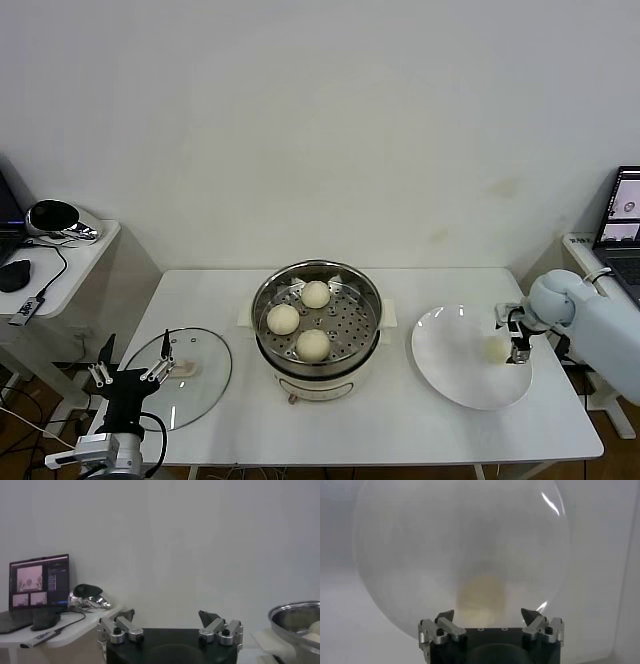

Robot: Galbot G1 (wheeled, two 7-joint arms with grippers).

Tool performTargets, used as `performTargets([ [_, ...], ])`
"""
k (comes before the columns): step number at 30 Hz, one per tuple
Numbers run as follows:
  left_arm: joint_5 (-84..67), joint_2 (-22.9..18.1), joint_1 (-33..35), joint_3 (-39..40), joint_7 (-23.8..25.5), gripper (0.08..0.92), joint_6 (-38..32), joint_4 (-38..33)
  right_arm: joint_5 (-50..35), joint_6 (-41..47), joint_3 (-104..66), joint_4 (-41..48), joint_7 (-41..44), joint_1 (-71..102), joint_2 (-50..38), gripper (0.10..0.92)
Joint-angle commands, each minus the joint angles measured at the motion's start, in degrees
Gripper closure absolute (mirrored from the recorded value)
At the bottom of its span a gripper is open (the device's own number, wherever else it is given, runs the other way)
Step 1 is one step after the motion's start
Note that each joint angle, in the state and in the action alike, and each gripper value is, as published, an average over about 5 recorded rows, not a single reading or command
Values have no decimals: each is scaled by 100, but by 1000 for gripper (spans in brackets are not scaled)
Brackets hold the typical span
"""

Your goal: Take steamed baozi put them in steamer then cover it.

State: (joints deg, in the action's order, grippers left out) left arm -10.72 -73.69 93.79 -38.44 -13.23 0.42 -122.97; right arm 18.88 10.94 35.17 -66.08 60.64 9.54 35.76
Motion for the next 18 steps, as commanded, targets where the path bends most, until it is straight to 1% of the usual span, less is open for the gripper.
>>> performTargets([
  [1,11,-12,-5,14,3,177,3,-12,119,-36,-130,307,5,127,226,270],
  [8,20,-16,4,16,4,177,3,-32,109,-24,-144,308,51,126,275,331],
  [13,17,-12,3,10,3,177,4,-46,-53,32,-101,139,131,28,140,413],
  [18,14,1,-14,22,3,177,4,-45,-420,179,121,-278,319,-305,-222,438],
])
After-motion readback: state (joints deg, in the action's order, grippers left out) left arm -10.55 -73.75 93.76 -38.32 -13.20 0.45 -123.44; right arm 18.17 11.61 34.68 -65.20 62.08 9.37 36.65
